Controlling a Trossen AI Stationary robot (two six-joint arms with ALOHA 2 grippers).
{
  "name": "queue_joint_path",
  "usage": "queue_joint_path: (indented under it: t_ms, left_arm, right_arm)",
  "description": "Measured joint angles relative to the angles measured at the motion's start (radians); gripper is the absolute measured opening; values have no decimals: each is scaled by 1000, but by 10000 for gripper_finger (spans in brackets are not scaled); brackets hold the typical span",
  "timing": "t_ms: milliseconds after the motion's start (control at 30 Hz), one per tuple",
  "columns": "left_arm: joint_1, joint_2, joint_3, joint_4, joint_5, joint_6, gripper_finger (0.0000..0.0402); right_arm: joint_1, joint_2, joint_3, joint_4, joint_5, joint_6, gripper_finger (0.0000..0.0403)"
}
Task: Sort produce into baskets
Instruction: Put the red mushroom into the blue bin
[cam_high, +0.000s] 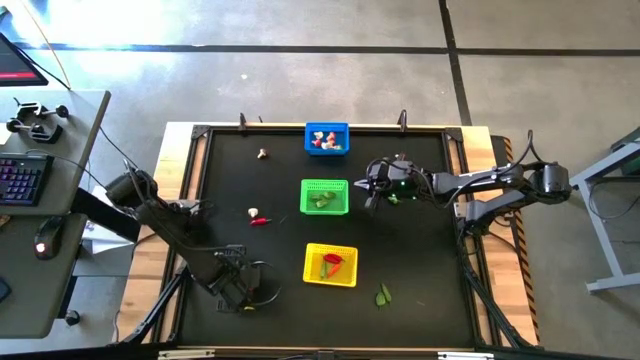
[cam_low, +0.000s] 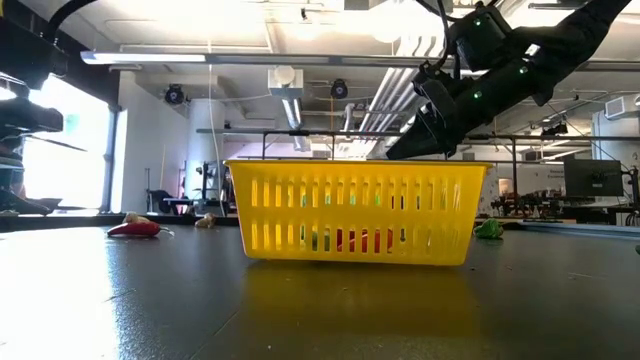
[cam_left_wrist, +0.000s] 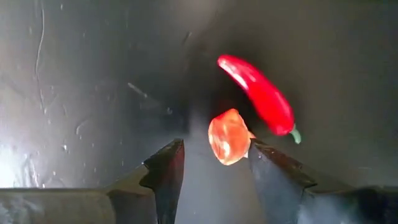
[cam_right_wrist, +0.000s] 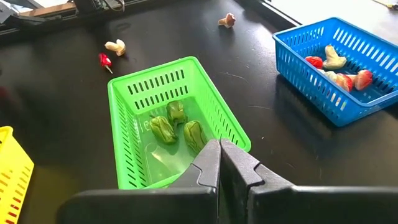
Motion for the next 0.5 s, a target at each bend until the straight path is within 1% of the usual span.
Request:
queue_joint_path:
  t_ms: [67, 167, 367, 400, 500]
  left_arm:
    - [1, 0, 0, 22, -14, 20, 152]
    - [8, 0, 0, 56, -21, 40, 121]
    - [44, 0, 0, 67, -17, 93, 18]
    - [54, 0, 0, 66, -16, 99, 10]
    - [90, -21, 0, 57, -17, 131, 12]
  right_arm:
    - [0, 0, 0, 0, 0, -4, 0]
    - [0, 0, 0, 0, 0, -11, 0]
    - [0, 0, 0, 0, 0, -39, 0]
    - [0, 0, 0, 0, 0, -42, 0]
    - [0, 0, 0, 0, 0, -44, 0]
